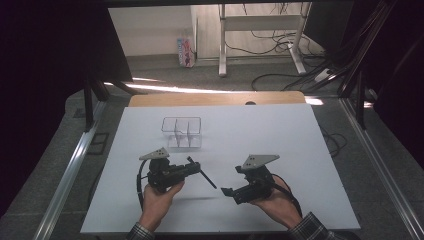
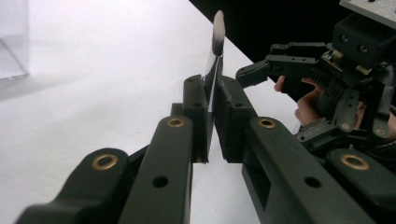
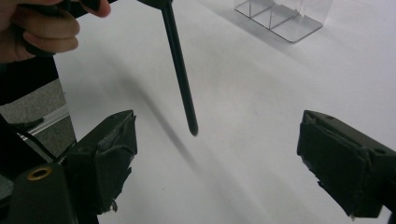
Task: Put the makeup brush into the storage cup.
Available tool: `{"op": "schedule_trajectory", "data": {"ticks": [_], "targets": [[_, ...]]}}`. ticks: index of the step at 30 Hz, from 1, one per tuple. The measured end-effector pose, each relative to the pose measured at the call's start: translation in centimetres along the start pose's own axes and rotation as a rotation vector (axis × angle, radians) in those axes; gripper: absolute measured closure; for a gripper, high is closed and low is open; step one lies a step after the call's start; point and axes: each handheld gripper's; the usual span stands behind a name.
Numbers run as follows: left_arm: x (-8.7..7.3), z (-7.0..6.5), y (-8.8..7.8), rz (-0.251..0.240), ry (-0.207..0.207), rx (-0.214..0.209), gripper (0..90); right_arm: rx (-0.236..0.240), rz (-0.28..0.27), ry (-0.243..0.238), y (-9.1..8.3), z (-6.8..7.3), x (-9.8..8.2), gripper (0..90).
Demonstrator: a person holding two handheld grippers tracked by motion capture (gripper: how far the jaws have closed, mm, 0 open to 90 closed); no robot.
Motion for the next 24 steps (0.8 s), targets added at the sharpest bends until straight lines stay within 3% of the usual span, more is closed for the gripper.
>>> {"op": "schedule_trajectory", "data": {"ticks": [24], "targets": [[0.2, 0.0, -1.9, 0.023, 0.099, 0.17, 83.4, -0.025, 0.02, 0.007, -1.1, -1.2, -0.8, 6.6]]}}
Point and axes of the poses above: each handheld gripper's, and its own axes: y roughly forward along the jaws, x roughly out of its top, z roughly to its left, and after that the axes turned 2 degrees about x, right-handed
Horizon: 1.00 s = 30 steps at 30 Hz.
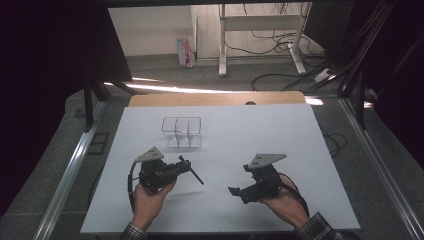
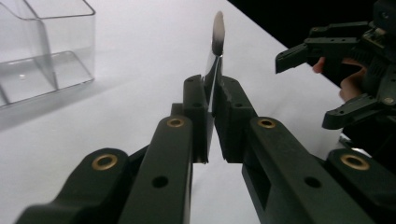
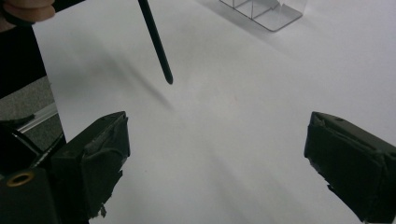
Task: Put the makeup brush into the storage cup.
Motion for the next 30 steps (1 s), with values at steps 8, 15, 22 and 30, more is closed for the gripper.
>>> {"op": "schedule_trajectory", "data": {"ticks": [8, 15, 22, 30], "targets": [[0.0, 0.4, -0.5, -0.001, 0.015, 0.046, 83.4, -0.013, 0.012, 0.0, -0.2, -0.3, -0.4, 4.6], [0.1, 0.8, -1.1, -0.007, 0.019, 0.078, 83.5, -0.023, 0.036, 0.014, -0.3, -0.8, -1.0, 1.5], [0.2, 1.1, -1.4, -0.001, 0.029, 0.109, 83.4, -0.032, 0.036, 0.019, -0.8, -1.1, -1.4, 0.3], [0.5, 1.0, -1.6, 0.021, 0.066, 0.173, 83.5, -0.059, 0.035, 0.021, -1.5, -1.7, -2.0, 0.3]]}}
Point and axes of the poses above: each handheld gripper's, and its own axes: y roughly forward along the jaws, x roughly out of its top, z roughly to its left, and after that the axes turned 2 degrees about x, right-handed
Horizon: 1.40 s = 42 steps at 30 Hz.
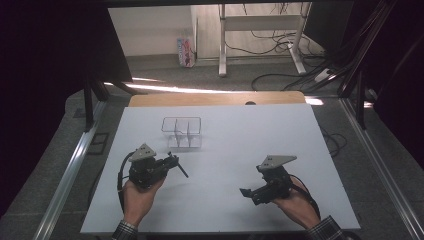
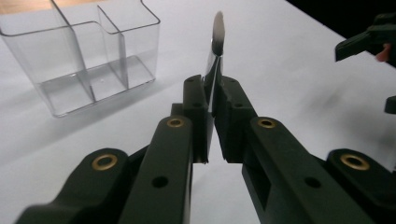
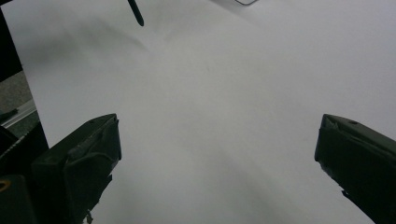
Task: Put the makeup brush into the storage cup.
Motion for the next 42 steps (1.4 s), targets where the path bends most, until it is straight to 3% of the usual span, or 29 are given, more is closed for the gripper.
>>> {"op": "schedule_trajectory", "data": {"ticks": [8, 18, 29, 42], "targets": [[0.4, 0.3, -0.3, 0.016, 0.038, 0.059, 83.5, -0.028, 0.013, -0.002, -0.7, -0.4, -0.8, 0.2], [1.0, 0.7, -0.5, 0.022, 0.056, 0.098, 83.5, -0.07, 0.025, -0.01, -1.8, -0.8, -1.8, 0.0], [2.1, 1.4, -0.9, 0.014, 0.055, 0.115, 83.5, -0.139, 0.03, -0.011, -3.0, -1.3, -3.0, 0.0], [3.8, 1.9, -1.8, 0.0, 0.053, 0.129, 83.5, -0.176, 0.027, -0.003, -4.0, -1.7, -3.9, 0.0]]}}
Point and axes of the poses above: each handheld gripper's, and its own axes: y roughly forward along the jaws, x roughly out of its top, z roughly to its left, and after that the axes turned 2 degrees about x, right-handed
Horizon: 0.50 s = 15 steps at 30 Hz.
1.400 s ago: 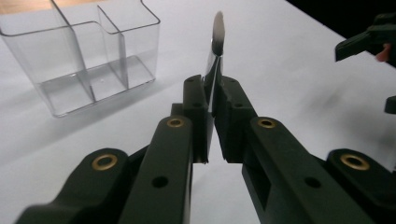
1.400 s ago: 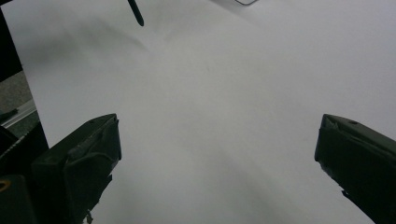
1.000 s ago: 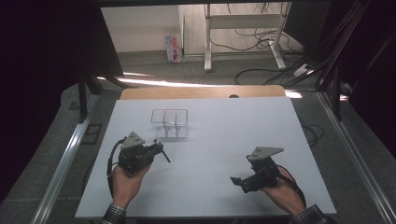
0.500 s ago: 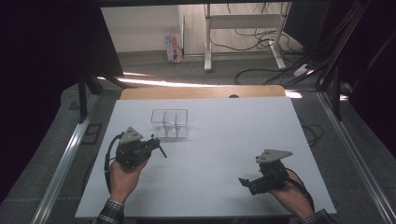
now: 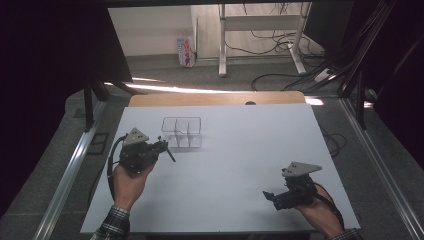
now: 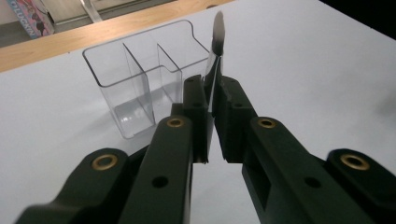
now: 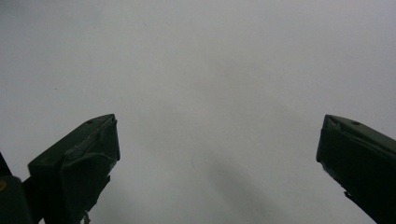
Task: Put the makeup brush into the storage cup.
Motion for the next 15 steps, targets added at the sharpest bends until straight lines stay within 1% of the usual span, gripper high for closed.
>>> {"op": "schedule_trajectory", "data": {"ticks": [8, 13, 15], "targets": [[1.5, 0.3, -0.4, -0.009, 0.015, 0.008, 83.5, -0.021, -0.004, 0.011, -0.6, -0.3, -0.6, 0.0], [2.1, 0.5, -0.3, -0.017, 0.013, 0.009, 83.5, -0.028, -0.004, 0.021, -0.9, -0.5, -0.9, 0.0], [2.6, 0.6, -0.3, -0.018, 0.014, 0.011, 83.5, -0.03, -0.006, 0.025, -1.0, -0.6, -1.1, 0.0]]}}
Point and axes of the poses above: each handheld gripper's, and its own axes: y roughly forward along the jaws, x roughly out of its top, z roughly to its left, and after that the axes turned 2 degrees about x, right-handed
